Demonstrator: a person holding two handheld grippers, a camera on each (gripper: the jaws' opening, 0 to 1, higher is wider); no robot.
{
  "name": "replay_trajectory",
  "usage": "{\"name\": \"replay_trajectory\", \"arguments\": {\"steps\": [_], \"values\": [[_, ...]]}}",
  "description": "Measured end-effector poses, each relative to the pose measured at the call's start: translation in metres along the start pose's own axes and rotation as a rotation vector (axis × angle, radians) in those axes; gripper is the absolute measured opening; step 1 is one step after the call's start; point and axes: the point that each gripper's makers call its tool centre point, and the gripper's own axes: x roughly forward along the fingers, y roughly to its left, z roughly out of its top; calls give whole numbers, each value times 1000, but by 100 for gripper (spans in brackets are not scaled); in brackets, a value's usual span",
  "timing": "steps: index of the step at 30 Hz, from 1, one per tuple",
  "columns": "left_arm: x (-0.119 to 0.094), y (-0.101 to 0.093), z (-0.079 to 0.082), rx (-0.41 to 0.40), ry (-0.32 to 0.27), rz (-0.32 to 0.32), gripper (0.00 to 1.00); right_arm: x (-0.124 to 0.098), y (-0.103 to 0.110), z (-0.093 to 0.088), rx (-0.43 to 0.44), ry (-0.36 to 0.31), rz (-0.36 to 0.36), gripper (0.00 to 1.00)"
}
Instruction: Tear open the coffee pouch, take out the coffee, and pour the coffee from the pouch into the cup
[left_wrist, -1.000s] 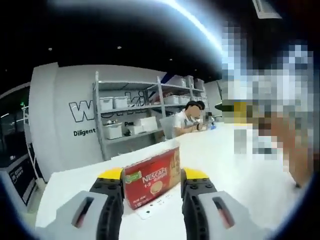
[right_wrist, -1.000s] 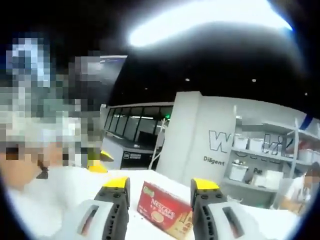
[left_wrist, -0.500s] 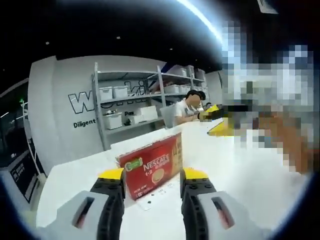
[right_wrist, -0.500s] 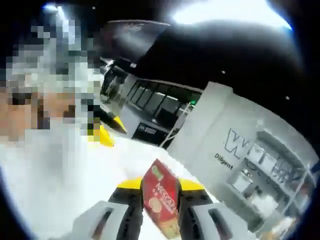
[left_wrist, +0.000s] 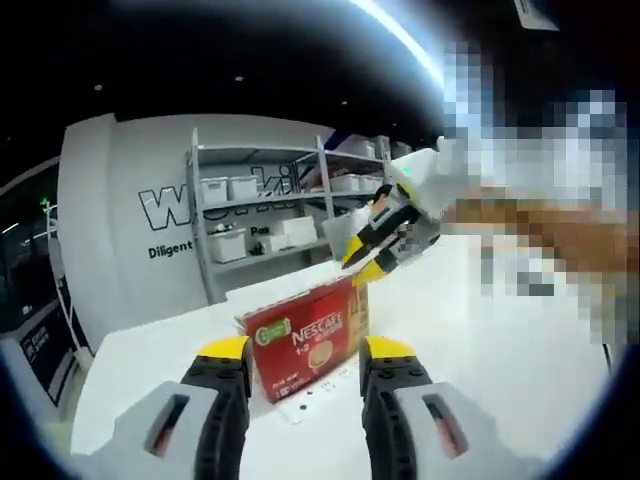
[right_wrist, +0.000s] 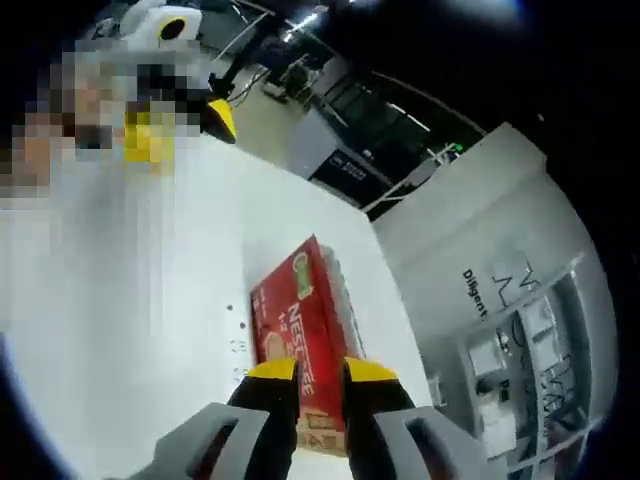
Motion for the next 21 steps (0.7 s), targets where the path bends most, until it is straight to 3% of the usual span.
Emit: {"name": "replay_trajectory", "arguments": {"steps": [5, 7, 10, 21], "values": [[3, -6, 2, 11, -11, -19, 45, 13, -4, -1, -47, 67, 32, 17], [5, -9, 2, 7, -12, -27, 45, 23, -8, -9, -66, 131, 66, 17], [5, -10, 1, 15, -7, -27, 45, 35, -12, -14, -61, 174, 95, 14], [5, -10, -4, 20, 2, -29, 46, 48, 1, -16, -65, 209, 133, 6]]}}
